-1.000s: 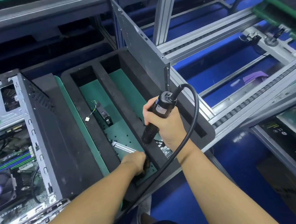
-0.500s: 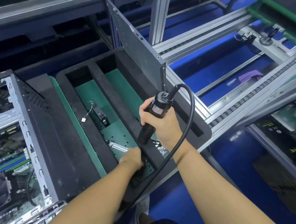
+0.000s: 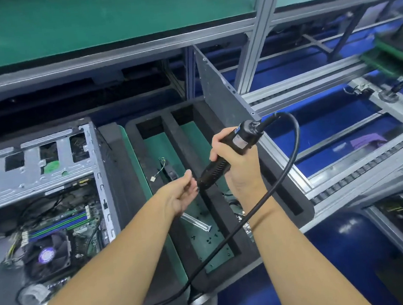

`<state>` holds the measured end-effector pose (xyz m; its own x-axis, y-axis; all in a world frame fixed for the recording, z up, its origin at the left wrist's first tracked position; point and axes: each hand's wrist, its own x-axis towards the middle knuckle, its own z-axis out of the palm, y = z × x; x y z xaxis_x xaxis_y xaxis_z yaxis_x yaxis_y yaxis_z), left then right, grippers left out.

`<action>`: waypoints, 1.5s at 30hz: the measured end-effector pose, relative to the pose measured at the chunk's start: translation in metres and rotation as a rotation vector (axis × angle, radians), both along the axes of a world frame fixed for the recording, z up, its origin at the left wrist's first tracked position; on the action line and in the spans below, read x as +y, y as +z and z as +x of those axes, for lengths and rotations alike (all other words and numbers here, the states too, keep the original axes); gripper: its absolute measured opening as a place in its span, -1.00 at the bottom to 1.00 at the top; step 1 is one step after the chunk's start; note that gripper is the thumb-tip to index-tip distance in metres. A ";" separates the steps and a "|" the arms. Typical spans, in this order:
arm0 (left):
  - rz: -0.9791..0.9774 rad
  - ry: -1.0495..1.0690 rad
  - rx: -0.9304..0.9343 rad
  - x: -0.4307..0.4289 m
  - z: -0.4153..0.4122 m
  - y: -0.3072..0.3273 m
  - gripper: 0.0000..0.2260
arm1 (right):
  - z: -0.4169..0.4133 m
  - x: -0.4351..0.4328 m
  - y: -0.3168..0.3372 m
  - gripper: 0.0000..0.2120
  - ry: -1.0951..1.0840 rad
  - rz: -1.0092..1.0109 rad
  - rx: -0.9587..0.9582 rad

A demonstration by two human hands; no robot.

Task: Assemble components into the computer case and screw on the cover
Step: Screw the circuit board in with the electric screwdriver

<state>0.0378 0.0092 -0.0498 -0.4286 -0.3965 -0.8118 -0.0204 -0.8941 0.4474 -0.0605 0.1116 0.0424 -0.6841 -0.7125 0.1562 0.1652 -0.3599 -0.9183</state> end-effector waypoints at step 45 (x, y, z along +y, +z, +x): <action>-0.028 0.351 0.627 -0.056 0.232 0.087 -0.84 | 0.175 -0.108 0.116 -0.75 0.299 -0.284 -0.196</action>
<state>0.2695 -0.0468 0.0375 -0.6540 -0.6136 -0.4425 0.5345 -0.7887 0.3037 0.1149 0.0041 0.1585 -0.4909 -0.8309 0.2621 0.4612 -0.5030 -0.7309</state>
